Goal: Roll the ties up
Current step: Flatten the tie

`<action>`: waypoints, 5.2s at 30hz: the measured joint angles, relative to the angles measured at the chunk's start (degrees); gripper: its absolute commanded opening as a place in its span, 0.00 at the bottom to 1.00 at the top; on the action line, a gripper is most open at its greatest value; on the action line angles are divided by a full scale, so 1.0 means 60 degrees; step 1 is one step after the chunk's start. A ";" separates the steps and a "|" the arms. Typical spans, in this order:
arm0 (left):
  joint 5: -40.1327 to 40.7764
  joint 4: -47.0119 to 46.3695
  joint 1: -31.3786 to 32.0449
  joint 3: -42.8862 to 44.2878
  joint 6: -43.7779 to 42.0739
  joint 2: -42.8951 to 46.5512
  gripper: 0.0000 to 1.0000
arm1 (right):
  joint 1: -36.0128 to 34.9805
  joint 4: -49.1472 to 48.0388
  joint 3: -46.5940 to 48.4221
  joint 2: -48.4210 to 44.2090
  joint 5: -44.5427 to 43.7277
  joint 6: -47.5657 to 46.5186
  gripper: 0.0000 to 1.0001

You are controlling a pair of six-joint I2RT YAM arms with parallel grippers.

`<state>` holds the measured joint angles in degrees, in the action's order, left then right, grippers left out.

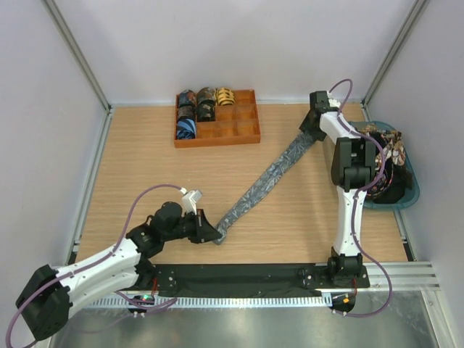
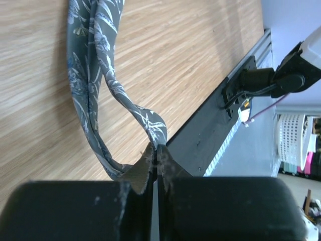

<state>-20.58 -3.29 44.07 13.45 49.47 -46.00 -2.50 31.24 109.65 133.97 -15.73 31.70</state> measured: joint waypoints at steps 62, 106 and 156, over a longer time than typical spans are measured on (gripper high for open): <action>0.3679 0.3461 -0.0692 0.1137 -0.0780 0.0361 0.66 | -0.0219 -0.1107 -0.3432 -0.2692 0.1220 -0.0397 0.70; 0.3377 0.1096 -0.0743 0.2124 -0.3078 -0.2670 0.80 | -0.1177 0.0561 -0.2025 -0.1359 0.0149 0.1260 0.60; 0.4940 0.1231 -0.0743 0.0951 -0.2914 0.1719 0.81 | -0.7970 0.1858 -0.4776 -0.4921 -0.0882 0.6182 0.91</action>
<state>9.06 4.10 39.62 19.16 31.99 -35.68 -50.33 42.39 80.99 104.44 -21.02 68.79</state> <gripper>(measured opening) 0.812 0.901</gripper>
